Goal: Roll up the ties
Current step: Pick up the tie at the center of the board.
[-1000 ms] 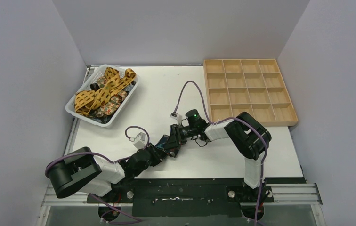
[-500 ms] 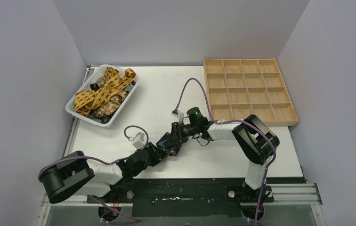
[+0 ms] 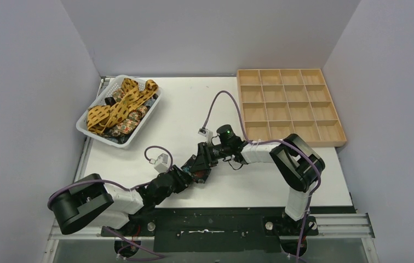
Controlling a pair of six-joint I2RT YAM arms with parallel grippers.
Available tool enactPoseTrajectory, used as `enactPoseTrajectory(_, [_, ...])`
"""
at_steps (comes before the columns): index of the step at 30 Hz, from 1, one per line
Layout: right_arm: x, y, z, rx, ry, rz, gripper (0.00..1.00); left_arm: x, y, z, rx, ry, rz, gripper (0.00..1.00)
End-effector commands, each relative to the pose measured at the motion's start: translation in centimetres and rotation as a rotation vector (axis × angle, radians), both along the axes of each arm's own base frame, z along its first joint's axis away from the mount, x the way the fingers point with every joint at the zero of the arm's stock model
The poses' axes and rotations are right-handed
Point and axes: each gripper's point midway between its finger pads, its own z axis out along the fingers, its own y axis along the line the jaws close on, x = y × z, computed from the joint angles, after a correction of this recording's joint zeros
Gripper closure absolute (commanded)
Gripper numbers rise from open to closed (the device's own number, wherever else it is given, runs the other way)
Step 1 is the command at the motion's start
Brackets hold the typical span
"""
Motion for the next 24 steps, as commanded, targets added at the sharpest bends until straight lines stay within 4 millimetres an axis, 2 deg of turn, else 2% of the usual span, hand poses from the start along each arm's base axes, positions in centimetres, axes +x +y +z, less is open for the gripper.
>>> enactPoseTrajectory(1, [-3.4,1.4,1.6,0.092,0.033,0.125,0.54,1.6,-0.5,1.1,-0.023,-0.056,0.02,0.7])
enactPoseTrajectory(5, [-3.9,1.5,0.5,0.076,0.065,0.126,0.49,1.8,-0.9,1.3,-0.044,-0.067,0.011,0.71])
enactPoseTrajectory(13, [-4.9,2.0,-1.2,0.04,0.082,0.149,0.51,2.0,-1.0,1.5,-0.058,-0.077,0.018,0.71])
enactPoseTrajectory(17, [-5.1,2.0,-1.4,0.044,0.092,0.152,0.62,1.9,-0.8,1.1,-0.052,-0.067,0.027,0.71])
enactPoseTrajectory(19, [-4.9,2.1,-1.3,0.043,0.091,0.146,0.73,1.9,-0.7,1.0,-0.048,-0.066,0.029,0.71])
enactPoseTrajectory(21, [-4.8,2.2,-1.1,0.045,0.088,0.143,0.78,2.0,-0.6,0.9,-0.041,-0.062,0.033,0.71])
enactPoseTrajectory(23, [-4.7,2.2,-0.7,0.05,0.08,0.141,0.89,2.0,-0.6,0.9,-0.038,-0.061,0.033,0.71])
enactPoseTrajectory(24, [-4.6,2.2,-0.6,0.046,0.075,0.137,0.91,2.0,-0.6,0.9,-0.037,-0.061,0.032,0.71])
